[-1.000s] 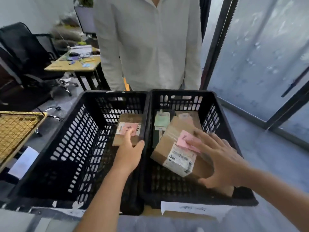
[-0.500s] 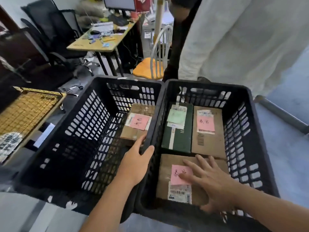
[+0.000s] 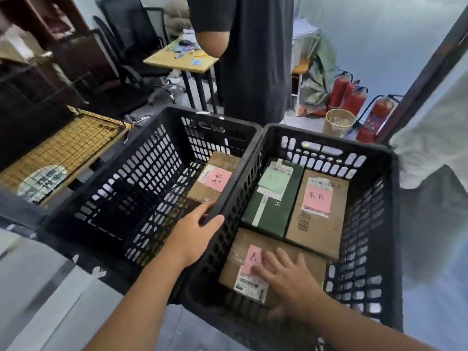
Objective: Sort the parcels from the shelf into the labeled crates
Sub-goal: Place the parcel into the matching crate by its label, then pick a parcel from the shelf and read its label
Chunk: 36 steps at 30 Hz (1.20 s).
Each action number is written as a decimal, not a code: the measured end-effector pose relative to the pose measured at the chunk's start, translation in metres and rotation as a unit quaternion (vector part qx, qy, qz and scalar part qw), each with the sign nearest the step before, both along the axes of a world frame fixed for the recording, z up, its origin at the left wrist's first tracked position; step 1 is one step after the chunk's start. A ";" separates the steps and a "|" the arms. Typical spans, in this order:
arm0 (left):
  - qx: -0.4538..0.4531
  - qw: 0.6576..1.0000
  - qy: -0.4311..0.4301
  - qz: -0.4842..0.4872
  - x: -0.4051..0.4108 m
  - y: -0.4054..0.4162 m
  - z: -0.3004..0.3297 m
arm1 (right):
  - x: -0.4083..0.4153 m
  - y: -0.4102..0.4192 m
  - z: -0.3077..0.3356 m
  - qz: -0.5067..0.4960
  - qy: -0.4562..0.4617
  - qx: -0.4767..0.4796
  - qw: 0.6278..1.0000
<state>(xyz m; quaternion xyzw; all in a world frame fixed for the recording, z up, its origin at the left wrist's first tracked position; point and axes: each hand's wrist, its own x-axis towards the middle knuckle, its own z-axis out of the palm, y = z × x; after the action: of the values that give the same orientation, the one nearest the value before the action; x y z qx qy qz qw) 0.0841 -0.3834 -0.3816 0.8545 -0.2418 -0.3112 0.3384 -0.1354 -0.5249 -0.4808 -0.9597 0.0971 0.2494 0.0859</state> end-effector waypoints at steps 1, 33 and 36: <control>0.011 1.000 -0.015 -0.002 -0.001 0.001 0.002 | 0.001 0.000 0.006 -0.013 -0.011 0.006 1.000; 0.000 0.785 -0.416 0.460 -0.212 0.582 0.265 | 0.088 0.520 0.351 0.269 -0.457 0.376 0.760; 0.002 0.765 -0.417 0.490 -0.238 0.621 0.277 | 0.077 0.563 0.355 0.293 -0.451 0.384 0.750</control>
<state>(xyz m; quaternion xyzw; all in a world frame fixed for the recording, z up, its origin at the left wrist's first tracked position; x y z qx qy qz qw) -0.1535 0.2374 -0.1043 0.9030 0.0930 0.2836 0.3091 -0.0581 0.0383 -0.1254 -0.8282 -0.3429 -0.1832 0.4037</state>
